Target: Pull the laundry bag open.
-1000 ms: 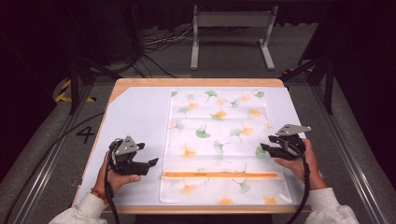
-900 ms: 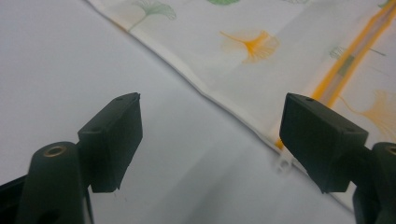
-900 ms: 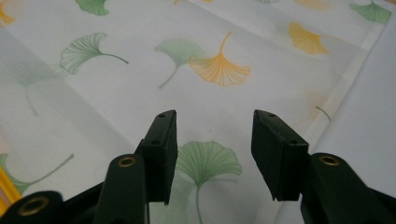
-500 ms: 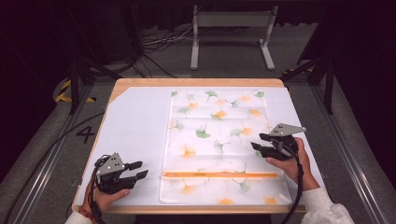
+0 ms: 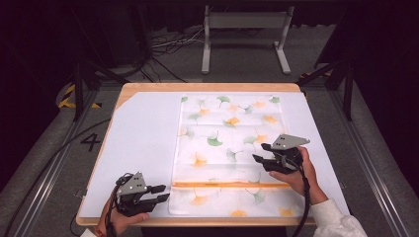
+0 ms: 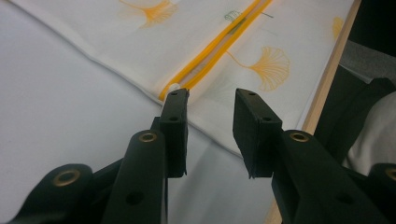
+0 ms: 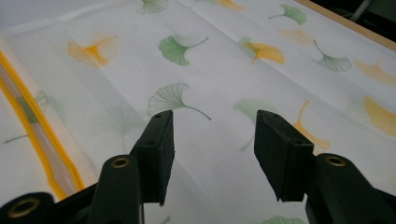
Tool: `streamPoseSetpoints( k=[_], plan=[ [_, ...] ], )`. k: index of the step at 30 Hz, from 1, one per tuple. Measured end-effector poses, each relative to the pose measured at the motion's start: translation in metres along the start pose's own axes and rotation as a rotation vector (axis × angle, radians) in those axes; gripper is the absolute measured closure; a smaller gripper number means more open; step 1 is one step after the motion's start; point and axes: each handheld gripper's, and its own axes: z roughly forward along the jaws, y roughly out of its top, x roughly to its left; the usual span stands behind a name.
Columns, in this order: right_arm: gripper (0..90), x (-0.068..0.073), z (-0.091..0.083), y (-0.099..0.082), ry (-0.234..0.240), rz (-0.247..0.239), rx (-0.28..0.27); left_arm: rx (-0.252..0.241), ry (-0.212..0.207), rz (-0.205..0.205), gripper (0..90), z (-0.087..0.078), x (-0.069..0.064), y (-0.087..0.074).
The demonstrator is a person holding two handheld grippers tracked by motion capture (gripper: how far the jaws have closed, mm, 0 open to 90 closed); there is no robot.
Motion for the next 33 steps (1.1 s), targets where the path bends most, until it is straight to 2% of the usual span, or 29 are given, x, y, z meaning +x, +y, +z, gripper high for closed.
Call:
streamPoseSetpoints(
  k=[3, 4, 6, 7, 10, 11, 12, 16, 17, 20, 22, 23, 25, 27, 28, 32, 33],
  plan=[
    [49.3, 0.005, 0.003, 0.004, 0.015, -0.010, -0.010, 0.024, 0.001, 0.004, 65.4, 0.004, -0.003, 0.000],
    [51.3, 0.012, 0.007, 0.010, 0.036, -0.023, -0.018, 0.057, -0.002, 0.022, 65.3, 0.009, -0.008, 0.000],
    [52.1, 0.016, 0.009, 0.012, 0.047, -0.033, -0.018, 0.066, -0.008, 0.026, 65.1, 0.011, -0.010, -0.001],
    [53.0, 0.020, 0.012, 0.016, 0.059, -0.044, -0.019, 0.088, -0.002, 0.040, 64.6, 0.013, -0.012, -0.001],
    [58.6, 0.040, 0.024, 0.027, 0.120, -0.094, -0.019, 0.121, 0.020, 0.028, 60.7, 0.016, -0.016, -0.001],
    [63.4, 0.048, 0.029, 0.031, 0.139, -0.120, -0.017, 0.136, 0.021, 0.032, 60.7, 0.018, -0.017, -0.001],
    [63.4, 0.048, 0.029, 0.031, 0.139, -0.120, -0.017, 0.136, 0.021, 0.032, 60.7, 0.018, -0.017, -0.001],
    [73.0, 0.078, 0.052, 0.046, 0.244, -0.199, -0.003, 0.145, 0.033, 0.008, 61.1, 0.021, -0.016, -0.002],
    [75.9, 0.089, 0.063, 0.052, 0.283, -0.224, 0.002, 0.145, 0.039, 0.015, 62.8, 0.021, -0.016, -0.002],
    [76.9, 0.104, 0.076, 0.060, 0.320, -0.251, 0.017, 0.158, 0.059, 0.045, 64.2, 0.022, -0.020, -0.002],
    [77.7, 0.126, 0.095, 0.071, 0.376, -0.286, 0.030, 0.159, 0.058, 0.050, 67.5, 0.022, -0.020, -0.002],
    [77.7, 0.126, 0.095, 0.071, 0.376, -0.286, 0.030, 0.158, 0.056, 0.048, 68.7, 0.022, -0.020, -0.002],
    [75.7, 0.143, 0.110, 0.079, 0.404, -0.326, 0.065, 0.158, 0.048, 0.051, 69.8, 0.022, -0.020, -0.002],
    [75.7, 0.151, 0.118, 0.083, 0.423, -0.348, 0.080, 0.154, 0.044, 0.048, 70.1, 0.022, -0.019, -0.002],
    [74.3, 0.160, 0.127, 0.087, 0.429, -0.370, 0.098, 0.153, 0.044, 0.046, 70.1, 0.021, -0.019, -0.003],
    [73.0, 0.170, 0.140, 0.096, 0.462, -0.371, 0.121, 0.153, 0.041, 0.041, 71.4, 0.021, -0.019, -0.003],
    [73.0, 0.172, 0.143, 0.098, 0.477, -0.361, 0.124, 0.153, 0.032, 0.033, 74.7, 0.021, -0.019, -0.003]
  ],
)
